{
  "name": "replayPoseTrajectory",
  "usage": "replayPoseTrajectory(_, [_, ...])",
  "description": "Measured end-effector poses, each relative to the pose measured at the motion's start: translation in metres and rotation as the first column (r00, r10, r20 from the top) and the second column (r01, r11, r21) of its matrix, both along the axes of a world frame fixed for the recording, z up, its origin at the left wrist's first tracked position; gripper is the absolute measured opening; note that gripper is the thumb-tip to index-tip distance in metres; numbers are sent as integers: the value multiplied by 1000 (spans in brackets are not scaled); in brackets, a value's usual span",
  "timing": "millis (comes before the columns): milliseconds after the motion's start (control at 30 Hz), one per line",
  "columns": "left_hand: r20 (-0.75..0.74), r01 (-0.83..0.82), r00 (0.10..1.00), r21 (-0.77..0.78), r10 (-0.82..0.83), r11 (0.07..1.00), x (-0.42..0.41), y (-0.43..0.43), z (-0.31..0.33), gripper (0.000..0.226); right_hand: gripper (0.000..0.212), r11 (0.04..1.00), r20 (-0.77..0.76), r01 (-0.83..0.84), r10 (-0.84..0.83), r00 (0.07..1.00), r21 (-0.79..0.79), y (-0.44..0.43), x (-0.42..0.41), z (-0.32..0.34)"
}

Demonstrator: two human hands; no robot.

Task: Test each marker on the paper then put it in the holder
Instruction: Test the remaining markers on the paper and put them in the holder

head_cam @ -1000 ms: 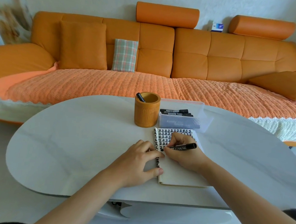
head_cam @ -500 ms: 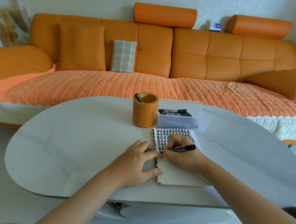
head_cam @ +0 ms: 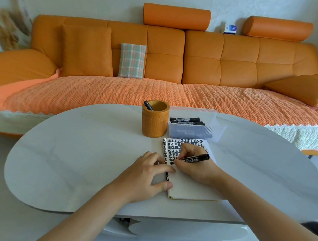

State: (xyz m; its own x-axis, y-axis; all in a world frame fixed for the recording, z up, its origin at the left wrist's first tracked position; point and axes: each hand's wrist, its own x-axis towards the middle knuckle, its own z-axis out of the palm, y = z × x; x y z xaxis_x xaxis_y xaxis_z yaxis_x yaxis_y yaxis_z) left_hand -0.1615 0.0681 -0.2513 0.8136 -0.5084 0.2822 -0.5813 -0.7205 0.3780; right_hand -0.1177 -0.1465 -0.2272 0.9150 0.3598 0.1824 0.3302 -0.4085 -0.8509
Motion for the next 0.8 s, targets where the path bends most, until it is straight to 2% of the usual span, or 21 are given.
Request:
replayPoseTrajectory(233, [9,2,1000,-19,-2,1000,1,0,-1,45,26,999,-10,-38,38,999,-2,0,-1,2])
replayPoseTrajectory(433, [16,0,1000,-15,0,1000,0,0,0,45,20,999,-36,-38,39,999,21,1,-1,4])
replayPoseTrajectory(633, [-17,8,1000,20,-8,1000,2,1,6,46,18,979,-100,78,-59,993,189,-2,2,2])
replayPoseTrajectory(733, [-38,4,999,22,-3,1000,4,3,15,49,12,966,-33,76,-70,997,246,-2,4,3])
replayPoseTrajectory(800, [-20,-31,999,-41,30,999,7,5,23,45,16,969,56,43,-59,997,245,-1,6,6])
